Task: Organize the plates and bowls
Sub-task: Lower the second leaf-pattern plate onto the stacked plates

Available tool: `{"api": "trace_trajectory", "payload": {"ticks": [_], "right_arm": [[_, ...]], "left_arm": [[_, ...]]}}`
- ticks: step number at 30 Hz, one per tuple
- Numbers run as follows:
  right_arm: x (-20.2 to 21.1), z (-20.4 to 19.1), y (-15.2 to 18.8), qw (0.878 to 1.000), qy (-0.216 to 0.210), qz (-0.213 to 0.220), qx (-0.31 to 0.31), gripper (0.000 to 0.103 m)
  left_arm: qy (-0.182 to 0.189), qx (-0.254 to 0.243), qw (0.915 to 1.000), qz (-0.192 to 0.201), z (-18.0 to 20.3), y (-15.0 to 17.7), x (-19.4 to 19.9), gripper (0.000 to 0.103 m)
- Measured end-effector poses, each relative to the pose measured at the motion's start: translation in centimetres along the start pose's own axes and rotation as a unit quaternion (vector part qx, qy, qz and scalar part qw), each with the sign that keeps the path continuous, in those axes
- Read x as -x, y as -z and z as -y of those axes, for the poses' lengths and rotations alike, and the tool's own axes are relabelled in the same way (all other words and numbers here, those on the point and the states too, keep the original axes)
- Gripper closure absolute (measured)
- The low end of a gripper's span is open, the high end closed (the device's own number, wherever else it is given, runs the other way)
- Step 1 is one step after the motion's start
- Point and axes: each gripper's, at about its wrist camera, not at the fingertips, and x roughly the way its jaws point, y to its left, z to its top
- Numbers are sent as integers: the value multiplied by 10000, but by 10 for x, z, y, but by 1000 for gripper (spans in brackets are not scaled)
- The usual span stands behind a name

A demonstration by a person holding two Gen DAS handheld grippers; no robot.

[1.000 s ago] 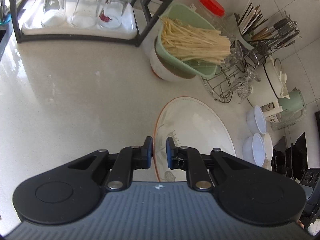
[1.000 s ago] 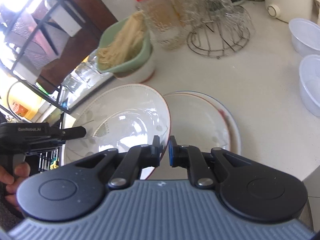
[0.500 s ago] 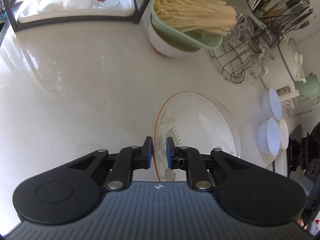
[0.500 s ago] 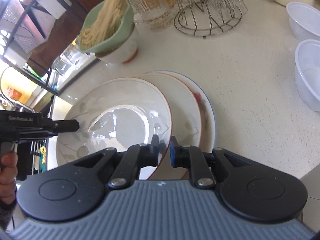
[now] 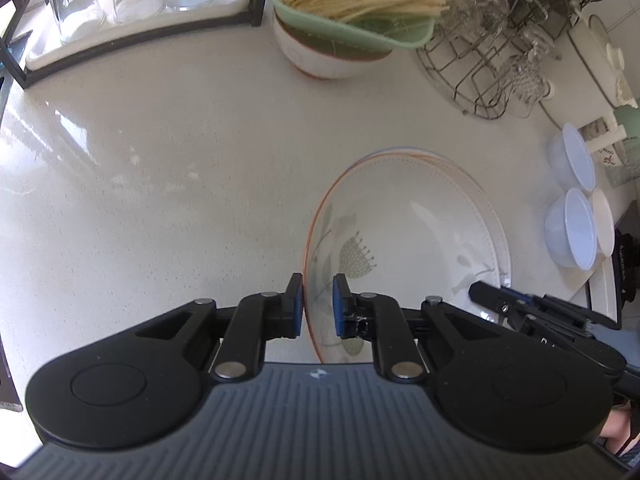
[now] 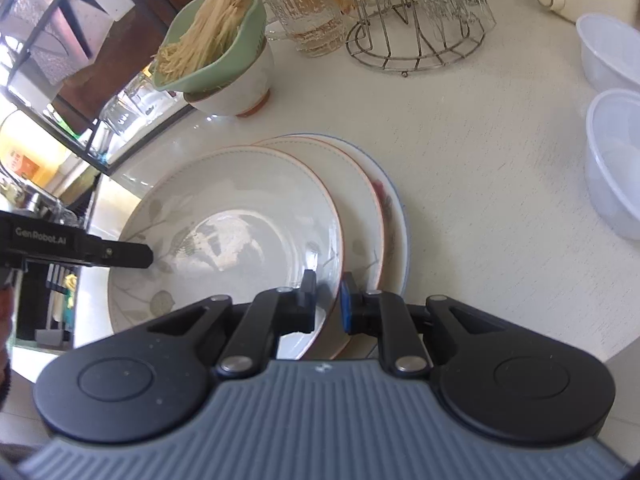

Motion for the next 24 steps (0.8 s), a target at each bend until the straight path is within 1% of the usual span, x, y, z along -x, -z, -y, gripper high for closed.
{"api": "trace_trajectory", "payload": {"ticks": [5,10,12,14,17,20,24], "right_arm": [[0,-2,-2,9997,157,62,167,87],[0,-3,-6,9991,272,142,283,87],[0,-6,-6,9980,343,230,481,86],[0,-11,-6,9959,457,279,730,85],[-2,-14,-4,9940,547,362,873,85],[-1,-17,-2,9935,641,393,854,85],[-1,-19,-2,9932,667,368,876,84]], "left_arm": [[-238,-143,9996,-68,12,1,-4,86],[-316,-38,9994,-106,15,1,-6,85],[-355,-14,9993,-103,17,3,-6,85],[-320,66,9995,-47,16,6,-4,85],[-139,223,9996,75,8,13,2,85],[-45,439,9989,157,-1,24,8,85],[68,641,9971,394,-9,39,18,85]]}}
